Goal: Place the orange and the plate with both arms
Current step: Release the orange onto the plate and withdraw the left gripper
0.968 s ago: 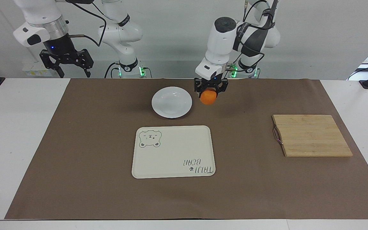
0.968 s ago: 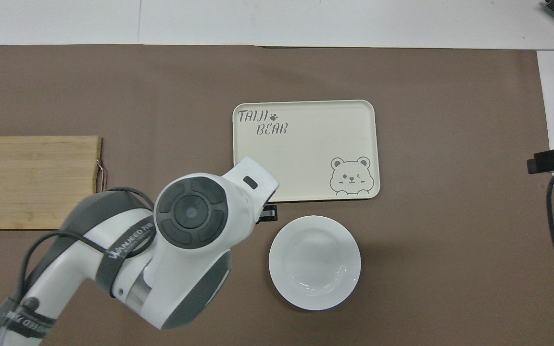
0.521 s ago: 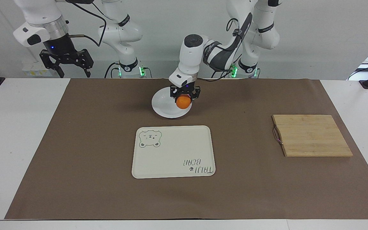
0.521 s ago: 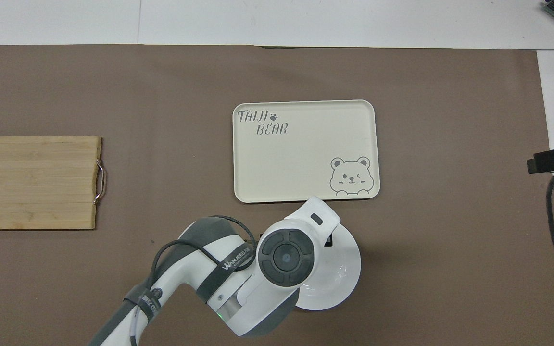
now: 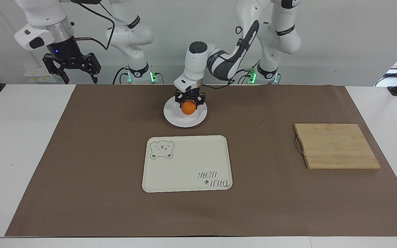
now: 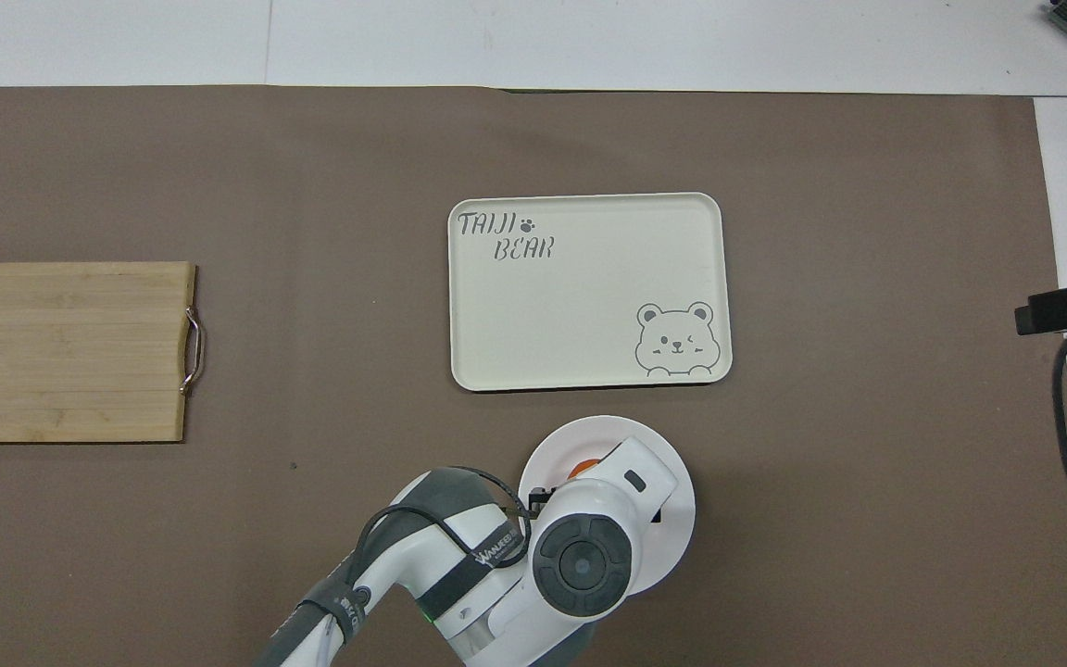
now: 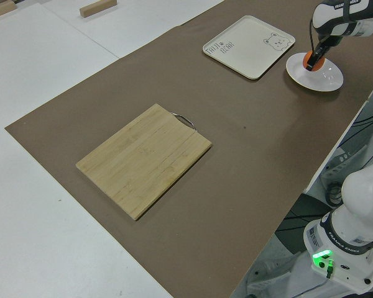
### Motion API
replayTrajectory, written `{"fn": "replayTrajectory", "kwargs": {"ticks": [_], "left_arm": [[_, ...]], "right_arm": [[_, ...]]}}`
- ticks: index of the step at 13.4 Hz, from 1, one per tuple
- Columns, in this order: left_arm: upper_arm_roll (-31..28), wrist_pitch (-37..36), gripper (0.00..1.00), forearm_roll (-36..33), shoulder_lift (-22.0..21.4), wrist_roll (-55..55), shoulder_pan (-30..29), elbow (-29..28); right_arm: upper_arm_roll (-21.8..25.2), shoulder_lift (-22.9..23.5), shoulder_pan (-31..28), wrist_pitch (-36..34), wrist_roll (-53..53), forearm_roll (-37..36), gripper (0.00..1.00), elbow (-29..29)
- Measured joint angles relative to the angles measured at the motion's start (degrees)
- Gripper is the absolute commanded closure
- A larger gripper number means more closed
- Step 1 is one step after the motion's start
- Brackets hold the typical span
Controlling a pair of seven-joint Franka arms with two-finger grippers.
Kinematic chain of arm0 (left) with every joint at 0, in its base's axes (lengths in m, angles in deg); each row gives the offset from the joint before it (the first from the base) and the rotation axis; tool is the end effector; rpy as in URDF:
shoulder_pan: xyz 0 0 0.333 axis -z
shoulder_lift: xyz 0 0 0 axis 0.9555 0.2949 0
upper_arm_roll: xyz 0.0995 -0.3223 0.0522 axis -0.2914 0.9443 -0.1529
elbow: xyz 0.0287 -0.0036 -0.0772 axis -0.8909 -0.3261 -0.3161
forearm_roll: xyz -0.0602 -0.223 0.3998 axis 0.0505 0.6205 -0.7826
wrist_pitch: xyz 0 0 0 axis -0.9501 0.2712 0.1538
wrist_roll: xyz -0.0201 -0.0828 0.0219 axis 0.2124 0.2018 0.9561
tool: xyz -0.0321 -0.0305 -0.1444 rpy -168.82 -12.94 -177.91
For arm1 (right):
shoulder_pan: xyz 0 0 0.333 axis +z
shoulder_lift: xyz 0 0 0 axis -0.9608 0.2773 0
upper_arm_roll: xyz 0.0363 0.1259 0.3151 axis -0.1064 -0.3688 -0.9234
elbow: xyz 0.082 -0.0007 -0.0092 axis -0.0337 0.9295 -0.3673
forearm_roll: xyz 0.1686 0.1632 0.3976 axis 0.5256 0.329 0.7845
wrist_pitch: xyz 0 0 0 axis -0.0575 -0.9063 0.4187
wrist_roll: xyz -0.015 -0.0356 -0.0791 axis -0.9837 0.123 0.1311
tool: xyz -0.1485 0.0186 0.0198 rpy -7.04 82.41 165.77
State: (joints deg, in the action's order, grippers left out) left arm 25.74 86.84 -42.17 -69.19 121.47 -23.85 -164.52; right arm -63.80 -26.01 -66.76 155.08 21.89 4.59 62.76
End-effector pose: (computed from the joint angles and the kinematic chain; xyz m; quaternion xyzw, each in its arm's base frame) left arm 0.3687 -0.5499 0.2846 0.9958 -0.0376 0.0238 0.0795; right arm 0.6001 -0.0301 0.6527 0.9997 0.0151 0.0173 0.0096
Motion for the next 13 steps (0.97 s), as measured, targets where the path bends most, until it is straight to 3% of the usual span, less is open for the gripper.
{"fn": "replayTrajectory", "kwargs": {"ticks": [5,9,13], "left_arm": [[-1.37,-0.85,0.0,0.0,-0.35,0.04,-1.53,1.16],[-1.81,-7.1,0.0,0.0,-1.24,-1.19,-9.69,4.88],[-2.06,-11.76,0.0,0.0,-1.6,-9.97,-18.73,7.81]], "right_arm": [[0.0,0.0,0.0,0.0,0.0,0.0,0.0,0.0],[0.0,0.0,0.0,0.0,0.0,0.0,0.0,0.0],[0.0,0.0,0.0,0.0,0.0,0.0,0.0,0.0]]}}
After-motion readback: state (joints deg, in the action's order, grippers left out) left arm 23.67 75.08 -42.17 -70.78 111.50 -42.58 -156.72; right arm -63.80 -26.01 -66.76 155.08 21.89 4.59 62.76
